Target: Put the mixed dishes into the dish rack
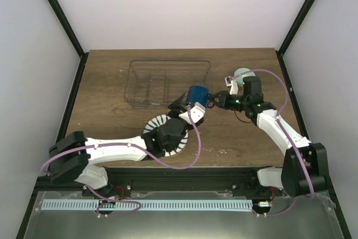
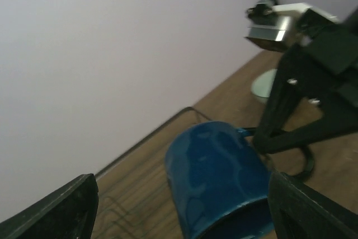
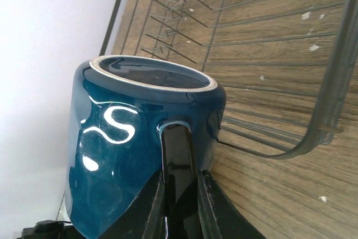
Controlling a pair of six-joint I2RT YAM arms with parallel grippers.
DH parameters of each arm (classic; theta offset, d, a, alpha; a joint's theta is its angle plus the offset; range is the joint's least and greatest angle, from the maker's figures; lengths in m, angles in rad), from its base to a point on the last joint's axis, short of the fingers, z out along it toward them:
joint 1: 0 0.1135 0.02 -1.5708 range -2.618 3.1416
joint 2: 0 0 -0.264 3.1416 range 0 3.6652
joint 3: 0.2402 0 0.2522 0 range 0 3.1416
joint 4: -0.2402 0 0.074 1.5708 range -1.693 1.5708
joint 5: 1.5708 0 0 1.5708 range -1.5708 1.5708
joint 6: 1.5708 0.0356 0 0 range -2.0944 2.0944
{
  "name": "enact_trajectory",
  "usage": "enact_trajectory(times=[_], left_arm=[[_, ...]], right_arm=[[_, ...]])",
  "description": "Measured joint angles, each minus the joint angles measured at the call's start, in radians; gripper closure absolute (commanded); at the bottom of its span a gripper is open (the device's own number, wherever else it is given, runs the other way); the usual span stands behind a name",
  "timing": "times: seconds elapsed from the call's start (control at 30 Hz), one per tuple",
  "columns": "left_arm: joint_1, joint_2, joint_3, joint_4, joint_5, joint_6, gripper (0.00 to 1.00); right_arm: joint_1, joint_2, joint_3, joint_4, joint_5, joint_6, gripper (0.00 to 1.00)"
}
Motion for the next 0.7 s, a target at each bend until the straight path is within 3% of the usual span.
enact_trajectory(times=[0.33, 0.7], left_arm=[[0.15, -0.225, 0.113, -0.52, 0.469, -0.263, 0.16], [0.444, -0.402, 0.129, -0.774, 0.903, -0.466, 0.19]], right_arm=[[0.0, 0.063, 0.14, -0.06, 0.047, -0.054, 0.99], [0.181, 0.224, 0.431, -0.135, 0.269, -0.176, 0.99]])
